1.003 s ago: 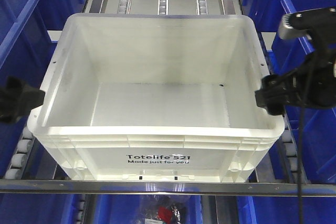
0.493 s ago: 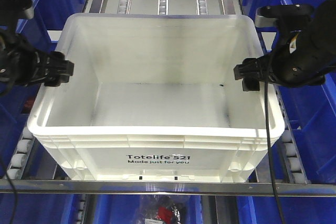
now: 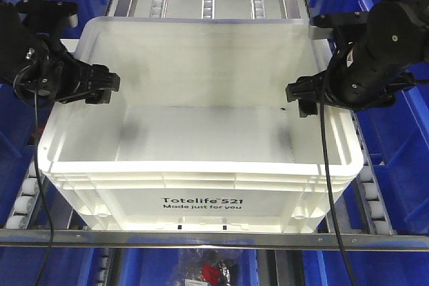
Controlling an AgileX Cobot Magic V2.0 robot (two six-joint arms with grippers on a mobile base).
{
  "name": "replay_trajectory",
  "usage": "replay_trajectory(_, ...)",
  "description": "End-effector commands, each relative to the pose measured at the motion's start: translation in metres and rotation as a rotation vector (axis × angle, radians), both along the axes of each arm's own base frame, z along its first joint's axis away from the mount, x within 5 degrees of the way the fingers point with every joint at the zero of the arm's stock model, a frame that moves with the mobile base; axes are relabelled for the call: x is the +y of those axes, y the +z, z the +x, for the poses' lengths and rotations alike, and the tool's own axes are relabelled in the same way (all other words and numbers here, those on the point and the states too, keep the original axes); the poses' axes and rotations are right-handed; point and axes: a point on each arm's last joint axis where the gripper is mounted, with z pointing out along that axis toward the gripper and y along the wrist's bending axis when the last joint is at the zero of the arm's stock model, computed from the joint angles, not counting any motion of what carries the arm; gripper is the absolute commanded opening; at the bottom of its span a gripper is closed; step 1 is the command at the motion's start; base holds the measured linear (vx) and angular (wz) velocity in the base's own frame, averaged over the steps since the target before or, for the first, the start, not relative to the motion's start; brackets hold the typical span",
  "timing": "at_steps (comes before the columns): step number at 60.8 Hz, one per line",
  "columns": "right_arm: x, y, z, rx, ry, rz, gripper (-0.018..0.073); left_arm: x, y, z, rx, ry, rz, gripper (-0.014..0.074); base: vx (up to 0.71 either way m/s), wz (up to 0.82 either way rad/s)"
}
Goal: Move bin from left to right shelf
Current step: 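Lower both grippers onto the side rims of the white tote, then close both grippers on the opposite side rims of the tote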
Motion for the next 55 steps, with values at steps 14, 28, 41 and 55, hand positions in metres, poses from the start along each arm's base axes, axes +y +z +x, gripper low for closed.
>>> replay_trajectory(14,-0.0043,0.0232,0.0002,-0.102,-0.006,0.008,0.057,-0.0018,0.0238,-0.0017,-0.105,-0.004,-0.03,0.0575,0.0,0.0)
replay_trajectory(28,-0.0039,0.0229,-0.0003,-0.096,-0.017,0.019,0.0475,-0.0017,0.0235,-0.002,-0.102,-0.004,-0.029,0.0575,0.0,0.0)
replay_trajectory(41,-0.0037,0.0229,-0.0004,-0.095,-0.019,0.022,0.0381,-0.0011,0.0225,-0.0033,-0.083,-0.002,-0.023,0.0566,0.0,0.0)
replay_trajectory(55,-0.0026,0.0226,-0.0008,-0.09,-0.021,0.037,0.0275,-0.001,0.0222,-0.0036,-0.079,-0.001,-0.022,0.0442,0.0,0.0)
